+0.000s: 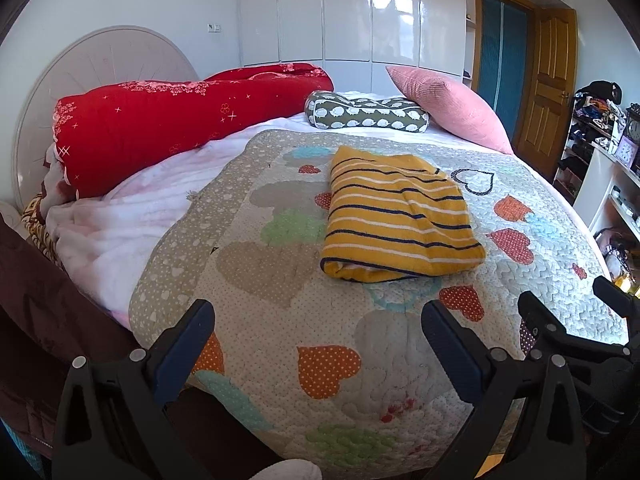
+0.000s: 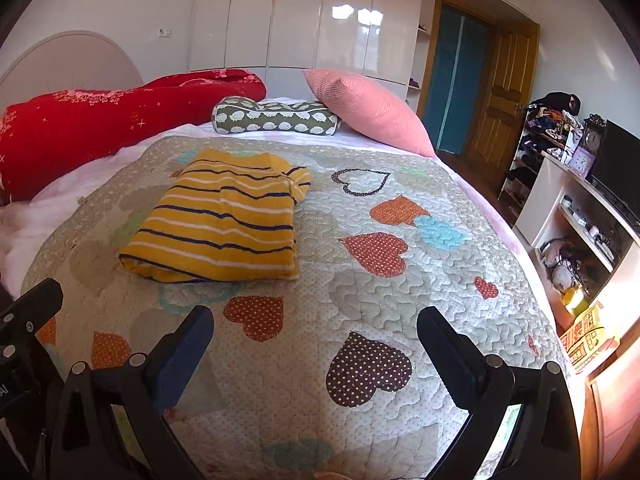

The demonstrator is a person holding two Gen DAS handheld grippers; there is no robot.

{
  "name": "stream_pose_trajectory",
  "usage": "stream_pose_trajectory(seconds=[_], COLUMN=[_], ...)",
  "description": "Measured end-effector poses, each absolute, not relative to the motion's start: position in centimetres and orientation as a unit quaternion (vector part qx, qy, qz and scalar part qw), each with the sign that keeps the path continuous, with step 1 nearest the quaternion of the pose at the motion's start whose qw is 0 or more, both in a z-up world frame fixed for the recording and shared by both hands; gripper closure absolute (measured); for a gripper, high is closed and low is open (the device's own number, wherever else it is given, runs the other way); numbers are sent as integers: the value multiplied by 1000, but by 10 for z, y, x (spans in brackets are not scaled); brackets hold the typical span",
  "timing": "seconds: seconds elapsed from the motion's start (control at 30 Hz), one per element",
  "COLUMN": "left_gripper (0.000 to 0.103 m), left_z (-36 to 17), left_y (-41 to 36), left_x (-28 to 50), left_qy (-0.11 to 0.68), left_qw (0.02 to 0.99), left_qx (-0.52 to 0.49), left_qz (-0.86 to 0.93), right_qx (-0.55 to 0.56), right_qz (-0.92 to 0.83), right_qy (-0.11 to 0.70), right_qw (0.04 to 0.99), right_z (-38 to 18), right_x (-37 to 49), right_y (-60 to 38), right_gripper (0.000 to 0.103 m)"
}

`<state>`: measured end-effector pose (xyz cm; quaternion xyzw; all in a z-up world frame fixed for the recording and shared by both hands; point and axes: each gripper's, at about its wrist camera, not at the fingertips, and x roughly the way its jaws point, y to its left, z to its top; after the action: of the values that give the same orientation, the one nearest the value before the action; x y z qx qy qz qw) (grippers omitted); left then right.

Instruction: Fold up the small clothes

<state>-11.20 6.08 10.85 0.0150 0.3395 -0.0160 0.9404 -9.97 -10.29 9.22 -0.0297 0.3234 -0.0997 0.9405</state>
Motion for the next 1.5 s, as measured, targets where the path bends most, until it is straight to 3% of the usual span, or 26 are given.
stream_pose_trajectory(seconds=[1.5], left_gripper=[0], left_z=[93], left_y=[55], left_x=[-112], left_qy=[380], left_qw=[925], left_qx=[-2], left_qz=[-34], right_qx=[-14], right_qz=[-104], right_qy=[360], right_qw=[927], right_z=[77], right_x=[-98], right_y=[-107], right_gripper=[1])
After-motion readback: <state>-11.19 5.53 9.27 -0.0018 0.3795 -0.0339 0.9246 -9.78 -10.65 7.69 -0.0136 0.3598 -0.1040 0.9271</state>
